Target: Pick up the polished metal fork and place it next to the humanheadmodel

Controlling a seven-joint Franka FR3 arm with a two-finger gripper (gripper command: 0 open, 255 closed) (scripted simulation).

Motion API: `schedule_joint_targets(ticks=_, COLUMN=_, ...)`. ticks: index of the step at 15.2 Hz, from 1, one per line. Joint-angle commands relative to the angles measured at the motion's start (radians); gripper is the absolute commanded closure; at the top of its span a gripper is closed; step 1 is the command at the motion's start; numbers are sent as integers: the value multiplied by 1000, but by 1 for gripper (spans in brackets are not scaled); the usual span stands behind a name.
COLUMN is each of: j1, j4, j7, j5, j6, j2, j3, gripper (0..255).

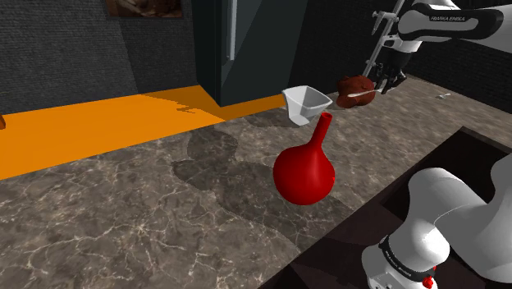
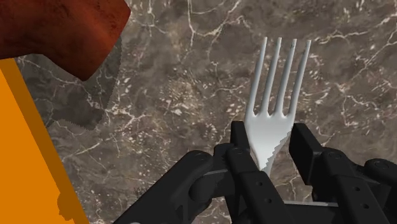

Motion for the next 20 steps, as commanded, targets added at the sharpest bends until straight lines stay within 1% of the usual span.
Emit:
schedule_joint_targets(ticks=1, j1=-7, j4=-26, j7=4, j5=-4, j6=24, j2=-2, j3=1, gripper=255)
schedule_joint_targets(ticks=5, j1=-4, j4=-74, j7=15, j5=-17, j6=74, j2=-10, j3=-14, gripper=255)
schedule_joint_targets(ticks=10, j1=13, j4=-128, j7=30, j5=-38, j6=133, j2=-23, j3=-44, gripper=255)
schedule_joint_targets(ticks=20, j1=76, j4=-216, j7=69, j5=-94, j6=245, j2=-59, j3=-133, gripper=255)
